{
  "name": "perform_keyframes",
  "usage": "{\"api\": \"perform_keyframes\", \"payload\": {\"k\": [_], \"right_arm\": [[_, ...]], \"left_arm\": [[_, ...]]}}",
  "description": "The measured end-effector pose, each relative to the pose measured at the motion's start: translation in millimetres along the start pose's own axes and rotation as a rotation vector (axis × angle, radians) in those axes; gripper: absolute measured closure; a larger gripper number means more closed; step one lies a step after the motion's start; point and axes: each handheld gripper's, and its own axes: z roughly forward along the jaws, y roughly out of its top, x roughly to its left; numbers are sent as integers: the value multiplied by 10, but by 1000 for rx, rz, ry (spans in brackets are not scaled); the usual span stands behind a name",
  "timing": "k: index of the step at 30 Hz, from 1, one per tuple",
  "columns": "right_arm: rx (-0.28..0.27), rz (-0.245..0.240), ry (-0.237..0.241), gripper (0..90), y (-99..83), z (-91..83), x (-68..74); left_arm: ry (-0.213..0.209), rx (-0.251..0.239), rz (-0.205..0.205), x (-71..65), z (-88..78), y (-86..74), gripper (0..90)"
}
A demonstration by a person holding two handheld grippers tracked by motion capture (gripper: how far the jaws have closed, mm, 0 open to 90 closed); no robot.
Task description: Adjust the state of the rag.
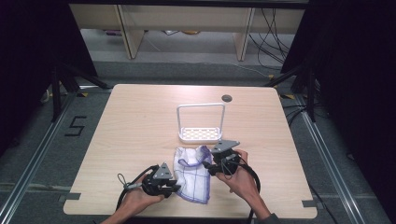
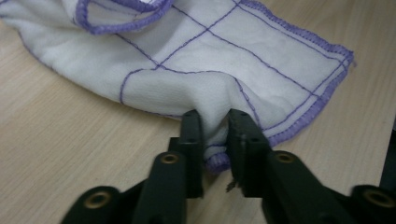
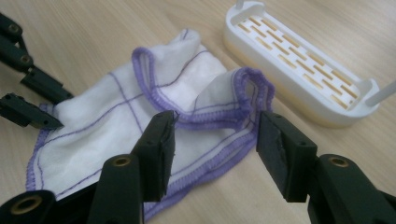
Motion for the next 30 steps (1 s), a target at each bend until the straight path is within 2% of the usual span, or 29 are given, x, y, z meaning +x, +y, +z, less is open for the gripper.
{"api": "perform_keyframes", "payload": {"k": [2,3,5,6,8,9,10,11,12,13,14,15,16,17,18,19,20,21,22,23,24,25,26,27,28,30], "right_arm": [[-10,-11,0,497,47,26,-34],[-12,-19,6,497,94,57,-65],[-42,-12,36,495,161,134,-97],[-27,0,49,483,219,174,-115],[-24,-22,51,483,289,271,-107],[-6,-37,59,490,326,313,-99],[4,-67,48,508,350,370,-85],[34,-98,32,525,367,425,-73],[79,-104,39,597,377,462,-56],[110,-114,31,677,372,509,-55],[122,-108,26,764,354,560,-55],[139,-131,37,839,343,574,-85],[144,-125,38,860,328,563,-85],[124,-140,29,869,306,547,-87],[126,-135,35,872,301,516,-86],[123,-127,23,873,295,470,-74],[92,-120,2,874,281,290,-76],[92,-120,2,874,281,290,-76],[77,-120,6,873,271,195,-83],[58,-108,2,873,257,102,-84],[43,-95,4,873,244,-4,-87],[25,-82,-3,873,222,-96,-89],[13,-91,11,873,200,-193,-92],[-2,-65,20,872,171,-289,-68],[5,-33,12,872,141,-397,-55],[1,7,32,872,85,-552,-45]], "left_arm": [[-5,13,28,-6,-14,10,820],[-16,14,26,2,-18,11,824],[-30,18,29,35,-37,3,825],[-27,34,47,53,-52,-1,825],[-40,24,22,46,-62,-10,825],[-41,49,67,75,-96,-3,824],[-40,5,18,46,-80,-12,824],[-44,26,49,76,-107,-11,824],[-43,4,22,66,-106,-18,825],[-44,24,47,89,-128,-21,825],[-41,10,31,86,-132,-31,825],[-45,5,30,94,-145,-37,824],[-45,22,53,123,-180,-42,824],[-43,-4,19,109,-182,-51,825],[-46,9,38,134,-209,-53,825],[-50,-11,20,147,-249,-62,825],[-51,-16,14,158,-276,-67,826],[-49,-13,32,185,-321,-67,826],[-57,-20,22,198,-361,-73,826],[-53,-15,38,225,-410,-73,826],[-60,-31,25,232,-447,-73,826],[-62,-24,38,255,-494,-69,827],[-63,-23,38,263,-534,-65,827],[-69,-32,46,276,-563,-57,826],[-77,-37,37,282,-582,-49,827],[-76,-21,56,323,-608,-19,827]]}}
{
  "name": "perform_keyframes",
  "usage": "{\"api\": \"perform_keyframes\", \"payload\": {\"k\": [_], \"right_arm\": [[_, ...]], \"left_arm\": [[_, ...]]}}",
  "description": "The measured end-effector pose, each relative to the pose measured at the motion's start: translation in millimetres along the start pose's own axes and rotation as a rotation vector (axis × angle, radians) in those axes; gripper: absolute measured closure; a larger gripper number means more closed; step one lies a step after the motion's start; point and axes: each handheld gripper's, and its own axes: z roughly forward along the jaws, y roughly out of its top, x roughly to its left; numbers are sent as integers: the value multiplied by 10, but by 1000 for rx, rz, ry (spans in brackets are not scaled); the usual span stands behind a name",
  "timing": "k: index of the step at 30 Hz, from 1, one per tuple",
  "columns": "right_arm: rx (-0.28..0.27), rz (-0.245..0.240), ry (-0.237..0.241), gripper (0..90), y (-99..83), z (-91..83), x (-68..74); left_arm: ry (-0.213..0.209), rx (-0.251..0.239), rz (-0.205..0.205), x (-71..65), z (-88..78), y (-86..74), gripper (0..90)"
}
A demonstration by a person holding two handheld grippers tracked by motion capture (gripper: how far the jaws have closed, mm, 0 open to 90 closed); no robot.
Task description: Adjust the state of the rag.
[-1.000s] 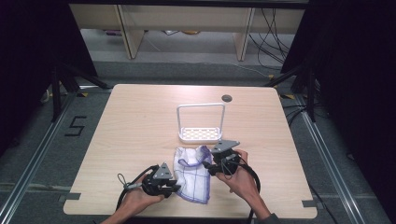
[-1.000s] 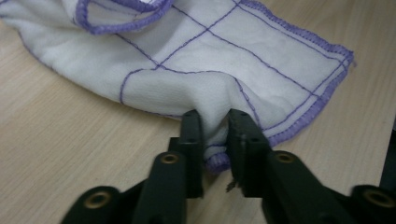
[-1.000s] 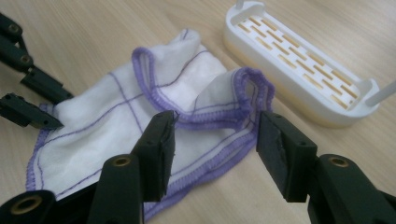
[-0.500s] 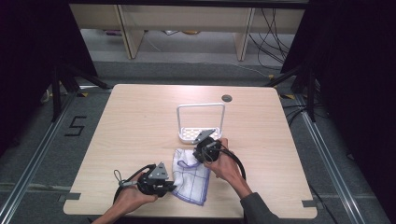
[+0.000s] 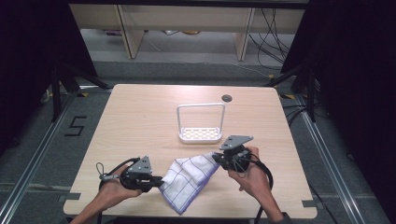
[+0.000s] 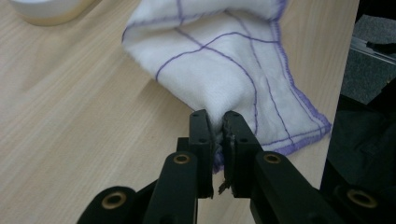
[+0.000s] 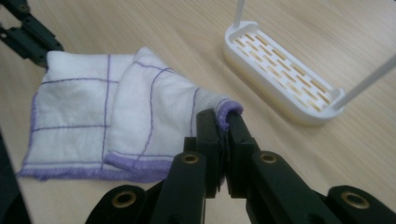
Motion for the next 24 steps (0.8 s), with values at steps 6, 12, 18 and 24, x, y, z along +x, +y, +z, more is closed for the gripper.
{"api": "perform_keyframes", "payload": {"k": [6,12,18,24], "right_arm": [[25,89,3,867,-250,-64,-17],[117,139,-25,730,-596,279,-155],[66,125,-128,480,-522,81,-153],[-9,42,6,463,-365,85,181]], "left_arm": [[3,81,10,228,210,103,827],[36,161,37,391,488,170,824],[98,132,-8,419,404,156,552],[105,10,-69,140,193,86,485]]}}
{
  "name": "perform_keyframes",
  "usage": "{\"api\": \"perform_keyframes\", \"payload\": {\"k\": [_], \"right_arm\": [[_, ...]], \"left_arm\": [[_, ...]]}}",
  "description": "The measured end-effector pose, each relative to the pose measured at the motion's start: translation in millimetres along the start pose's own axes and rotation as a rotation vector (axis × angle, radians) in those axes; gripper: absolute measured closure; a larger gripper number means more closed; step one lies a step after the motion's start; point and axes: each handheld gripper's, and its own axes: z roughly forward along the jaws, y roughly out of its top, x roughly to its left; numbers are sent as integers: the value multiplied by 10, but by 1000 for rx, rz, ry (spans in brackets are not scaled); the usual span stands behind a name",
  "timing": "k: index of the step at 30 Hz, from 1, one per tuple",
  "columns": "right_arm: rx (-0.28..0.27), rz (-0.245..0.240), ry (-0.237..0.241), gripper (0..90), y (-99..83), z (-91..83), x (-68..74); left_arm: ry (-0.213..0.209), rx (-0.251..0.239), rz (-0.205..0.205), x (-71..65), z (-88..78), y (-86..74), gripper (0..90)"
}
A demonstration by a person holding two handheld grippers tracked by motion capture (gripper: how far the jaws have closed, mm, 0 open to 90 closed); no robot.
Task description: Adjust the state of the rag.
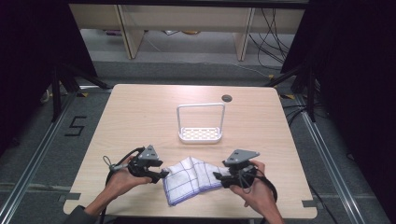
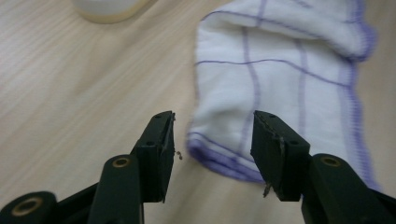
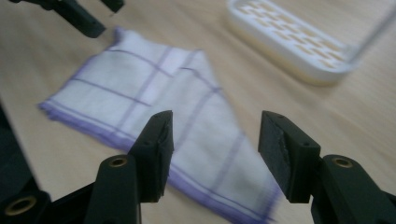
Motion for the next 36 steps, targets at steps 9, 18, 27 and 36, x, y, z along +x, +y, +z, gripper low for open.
{"api": "perform_keyframes", "payload": {"k": [9,18,27,36], "right_arm": [[106,-114,91,509,-58,506,372],[24,-138,20,900,38,338,227],[-9,-40,34,812,106,188,-58],[68,-82,89,602,-22,464,352]], "left_arm": [[-108,29,45,-461,52,-150,432],[-119,64,67,-597,221,-179,421],[-109,110,137,-566,203,-162,435],[-99,76,99,-608,201,-177,443]]}}
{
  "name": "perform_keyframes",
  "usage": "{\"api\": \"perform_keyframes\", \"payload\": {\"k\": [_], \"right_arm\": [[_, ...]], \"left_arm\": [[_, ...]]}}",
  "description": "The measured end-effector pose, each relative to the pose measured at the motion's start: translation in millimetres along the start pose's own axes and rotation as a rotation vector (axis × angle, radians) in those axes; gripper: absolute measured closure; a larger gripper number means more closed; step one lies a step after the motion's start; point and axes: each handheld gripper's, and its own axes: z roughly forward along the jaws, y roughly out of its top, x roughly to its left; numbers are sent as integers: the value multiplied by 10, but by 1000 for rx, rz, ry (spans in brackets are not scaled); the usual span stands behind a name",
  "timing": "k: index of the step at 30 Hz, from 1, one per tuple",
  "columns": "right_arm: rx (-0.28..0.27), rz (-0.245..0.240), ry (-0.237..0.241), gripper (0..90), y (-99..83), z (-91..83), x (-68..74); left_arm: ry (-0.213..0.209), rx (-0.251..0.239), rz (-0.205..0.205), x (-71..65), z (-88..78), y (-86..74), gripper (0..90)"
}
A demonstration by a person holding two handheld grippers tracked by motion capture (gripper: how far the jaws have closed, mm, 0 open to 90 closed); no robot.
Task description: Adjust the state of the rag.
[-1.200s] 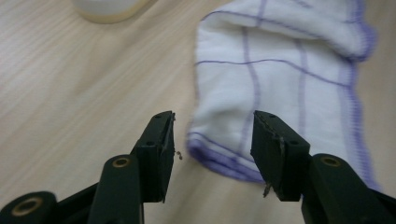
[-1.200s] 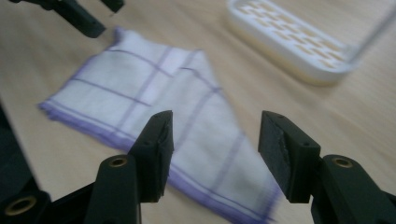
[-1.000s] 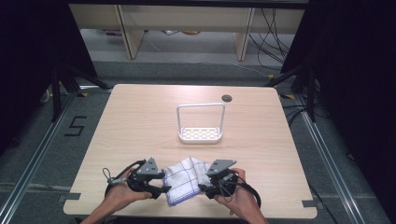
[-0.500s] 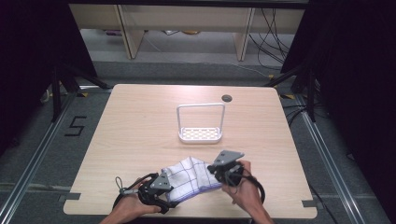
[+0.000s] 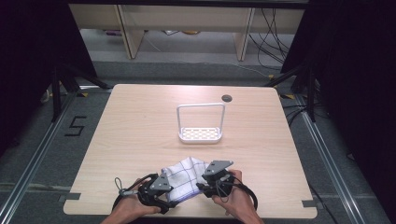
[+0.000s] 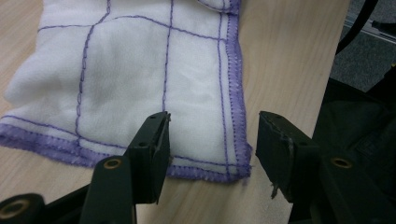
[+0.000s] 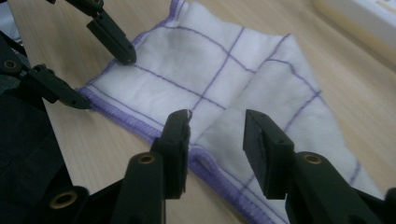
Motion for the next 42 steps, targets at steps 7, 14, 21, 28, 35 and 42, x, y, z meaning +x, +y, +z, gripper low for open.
{"api": "perform_keyframes", "payload": {"k": [7,14,21,28,35,42], "right_arm": [[66,-14,-44,607,-61,159,58],[28,-95,-69,872,-13,61,20],[-73,15,-86,875,125,-240,-278],[-55,111,-119,875,147,-294,-823],[-19,194,-152,874,67,-136,-1266],[47,293,-141,780,-28,135,-1524]], "left_arm": [[2,26,32,23,-38,-7,445],[-1,15,29,6,-45,-4,453],[-4,11,32,-2,-49,6,474],[-14,35,51,-7,-30,-4,504],[-13,45,71,8,-12,-3,564],[-10,39,70,17,-2,-2,608]]}}
